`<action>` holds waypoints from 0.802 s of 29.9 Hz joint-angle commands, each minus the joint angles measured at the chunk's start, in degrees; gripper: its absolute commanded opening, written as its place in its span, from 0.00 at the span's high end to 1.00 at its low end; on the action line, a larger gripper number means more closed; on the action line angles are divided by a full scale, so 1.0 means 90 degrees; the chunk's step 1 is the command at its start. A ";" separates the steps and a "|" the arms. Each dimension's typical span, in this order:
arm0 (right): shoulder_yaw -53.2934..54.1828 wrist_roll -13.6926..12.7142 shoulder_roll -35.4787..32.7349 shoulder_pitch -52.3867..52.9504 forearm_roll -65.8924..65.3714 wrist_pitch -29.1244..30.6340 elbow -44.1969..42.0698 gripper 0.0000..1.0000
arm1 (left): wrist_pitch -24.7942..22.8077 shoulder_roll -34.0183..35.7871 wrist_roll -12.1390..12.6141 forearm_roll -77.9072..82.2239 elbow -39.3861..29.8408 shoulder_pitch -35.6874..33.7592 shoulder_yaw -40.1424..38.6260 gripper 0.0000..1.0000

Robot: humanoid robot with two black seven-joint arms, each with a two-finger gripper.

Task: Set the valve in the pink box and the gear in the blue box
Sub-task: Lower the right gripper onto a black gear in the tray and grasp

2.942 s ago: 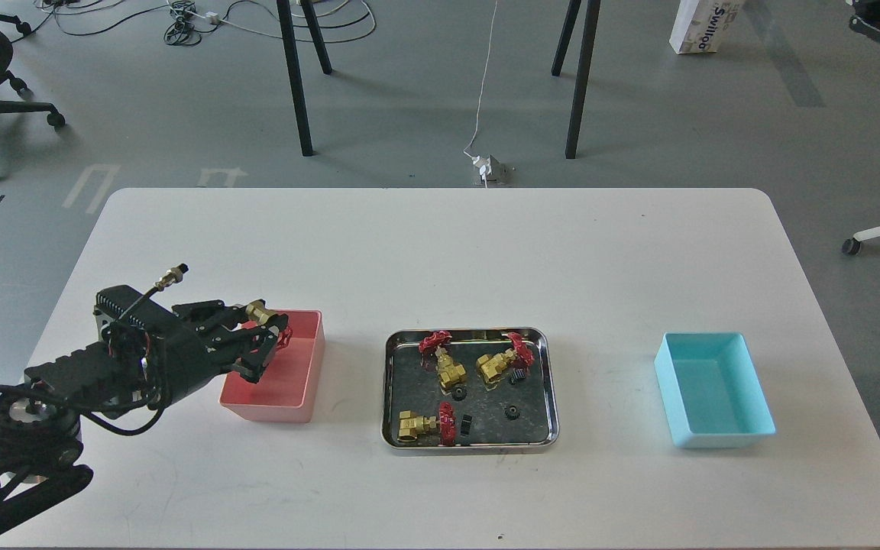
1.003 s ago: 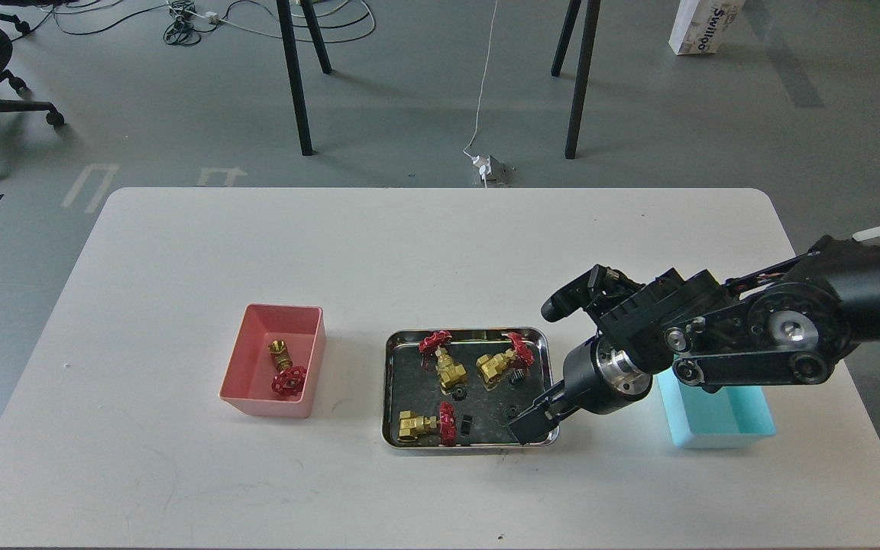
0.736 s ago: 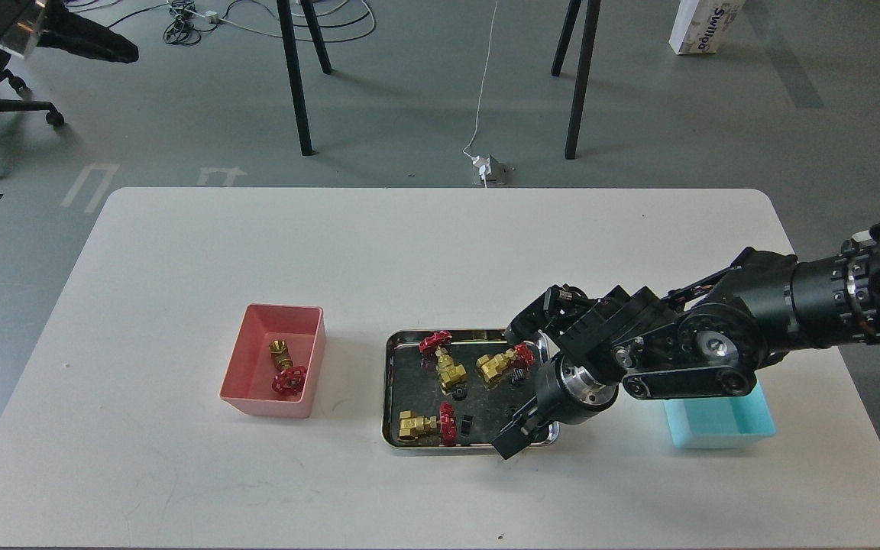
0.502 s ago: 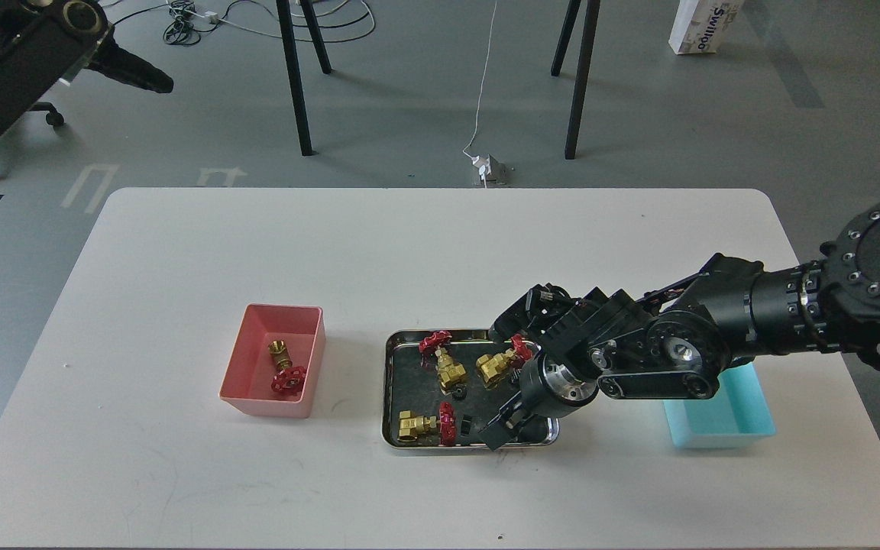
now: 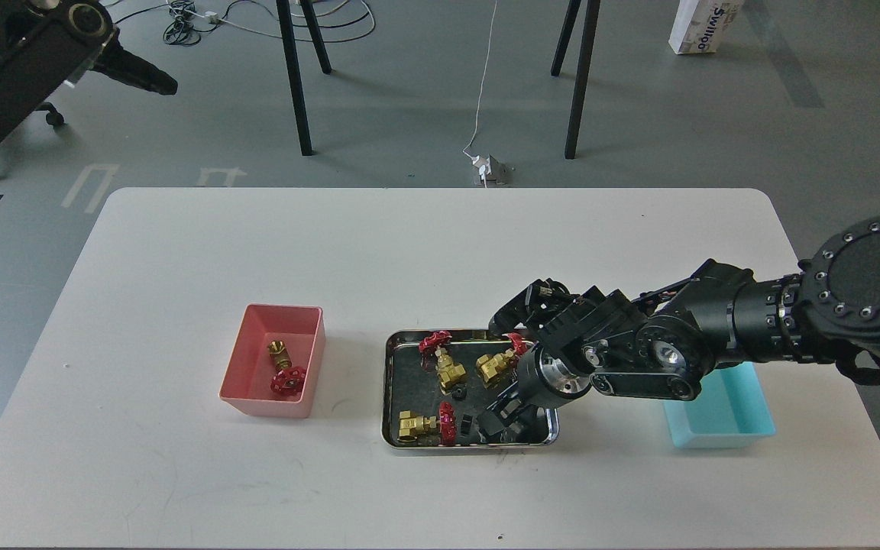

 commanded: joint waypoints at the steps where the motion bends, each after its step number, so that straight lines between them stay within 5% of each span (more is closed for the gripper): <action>1: 0.0000 0.0001 0.0000 -0.0001 -0.0007 0.0020 -0.0013 0.26 | 0.0000 0.0019 -0.0002 -0.0009 -0.0004 0.0000 0.0000 0.01; 14: 0.0010 0.0040 0.0000 0.0096 0.0452 0.0460 0.0123 0.28 | 0.0000 0.0029 -0.0002 0.0001 -0.0004 -0.0019 0.0000 0.01; 21: 0.0000 0.0021 0.0000 0.0077 0.0394 0.0460 0.0113 0.56 | 0.0000 0.0058 -0.0002 -0.0009 -0.0004 -0.0019 -0.0020 0.01; 24: -0.0058 -0.0018 0.0000 0.0077 0.0394 0.0460 0.0104 0.59 | 0.0000 0.0058 -0.0002 -0.0009 -0.0004 -0.0019 -0.0029 0.01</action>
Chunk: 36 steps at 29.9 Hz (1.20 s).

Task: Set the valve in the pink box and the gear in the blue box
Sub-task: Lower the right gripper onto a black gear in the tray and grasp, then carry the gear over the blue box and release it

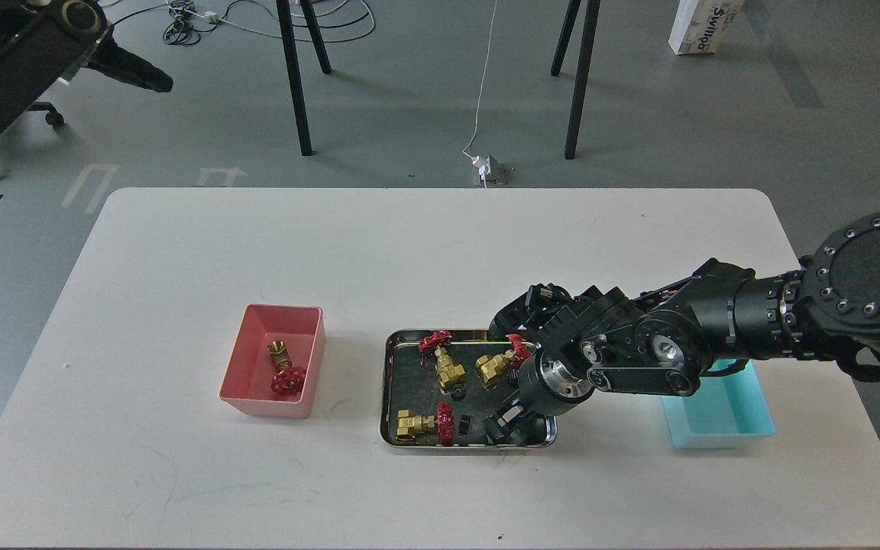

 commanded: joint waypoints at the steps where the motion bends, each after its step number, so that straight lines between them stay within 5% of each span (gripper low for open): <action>1: -0.0085 -0.0019 0.0000 -0.0001 0.0001 0.0001 -0.0007 0.60 | 0.0000 0.0003 0.0001 0.0000 0.0000 -0.0003 -0.0012 0.01; 13: -0.0066 -0.0018 0.0000 0.0155 0.0079 0.0020 0.0022 0.86 | 0.0010 -0.0016 0.0001 0.0000 0.0000 -0.0003 -0.0021 0.01; 20: 0.0324 -0.0018 0.0000 0.0682 0.0138 0.0020 0.0295 0.91 | 0.0020 -0.0055 0.0001 0.0000 0.0010 0.0016 -0.0031 0.01; 36: 0.0452 -0.0028 -0.5584 0.1093 0.0118 0.0088 0.2482 0.90 | 0.0029 -0.0016 -0.0009 -0.0010 0.0020 0.0085 -0.0070 0.01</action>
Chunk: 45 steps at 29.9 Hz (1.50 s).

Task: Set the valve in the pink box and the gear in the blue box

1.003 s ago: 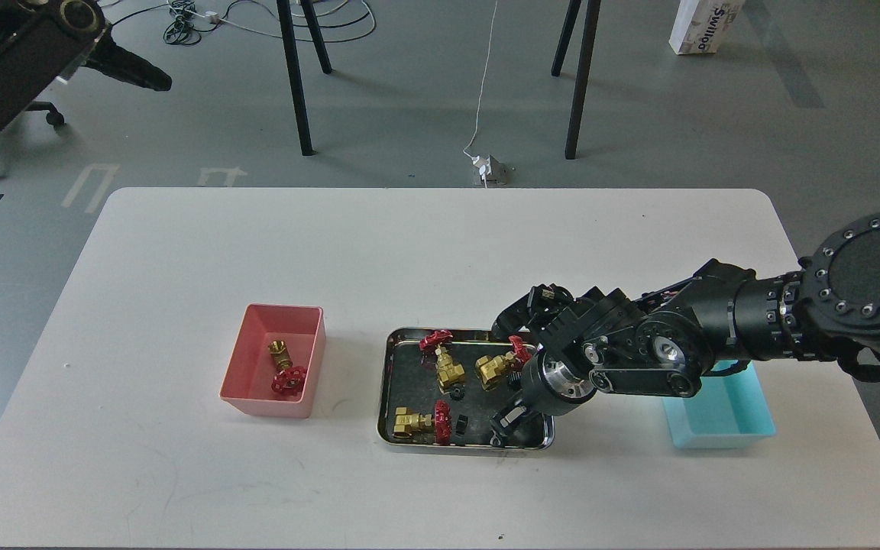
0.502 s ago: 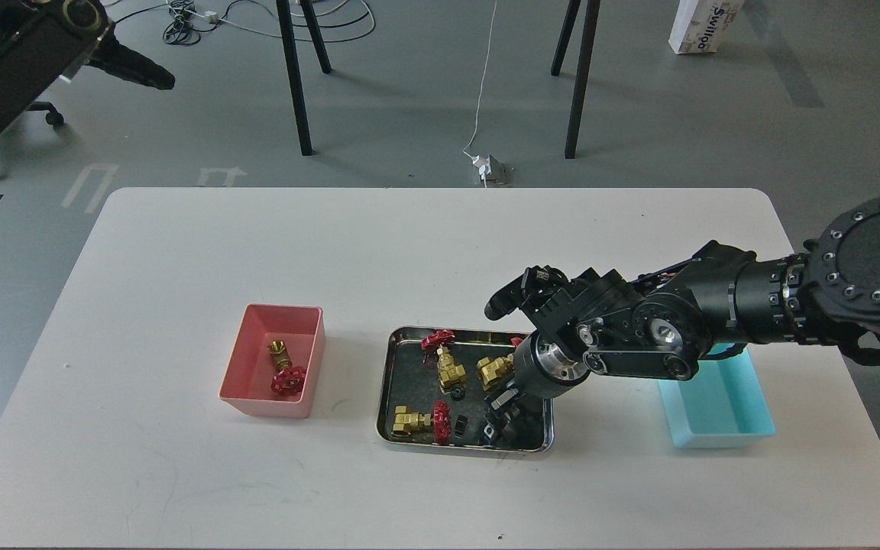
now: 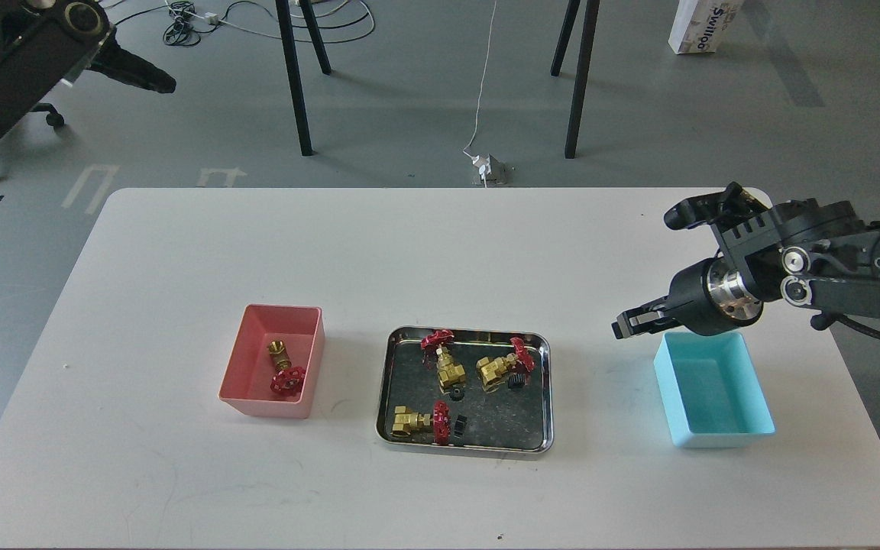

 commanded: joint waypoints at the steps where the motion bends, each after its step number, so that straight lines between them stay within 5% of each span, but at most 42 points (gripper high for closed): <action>1: -0.0001 -0.0007 -0.0951 -0.0113 -0.0081 0.0037 0.0391 0.90 | 0.0002 0.0025 -0.0006 -0.0006 0.0002 0.0014 0.0000 0.01; 9: 0.0048 -0.0026 -0.1147 -0.0523 -0.0384 -0.0080 0.0431 0.79 | 0.0002 -0.0004 -0.0006 -0.0015 0.0002 0.0014 -0.0010 0.01; 16: 0.0125 -0.0036 -0.1089 -0.0708 -0.0335 -0.0294 0.0284 0.27 | 0.0002 -0.0034 0.0004 -0.0015 0.0021 0.0004 -0.0010 0.01; 22: 0.0944 -0.0085 -0.1098 -0.0816 -0.0092 -0.0363 0.0275 0.20 | 0.0012 -0.0034 0.0024 -0.0015 0.0022 0.0014 0.0029 0.01; 27: 0.2749 -0.0085 -0.1040 -0.0826 0.1555 -0.0616 -0.0222 0.13 | 0.0002 0.0025 0.0024 -0.0045 0.0031 0.0014 0.0097 0.01; 34: 0.4791 -0.0085 -0.0173 -0.0835 0.3423 -0.1631 -0.2222 0.07 | -0.0027 0.0044 0.0072 -0.0045 0.0031 0.0258 0.0146 0.01; 41: 0.5857 -0.0036 0.1165 -0.1284 0.4644 -0.3827 -0.3630 0.06 | -0.0076 0.0083 0.0112 -0.0084 0.0090 0.0366 0.0137 0.01; 45: 0.5966 -0.0017 0.1654 -0.1723 0.4636 -0.4054 -0.4051 0.02 | -0.0183 0.0074 0.0112 -0.0084 0.0236 0.0405 0.0137 0.01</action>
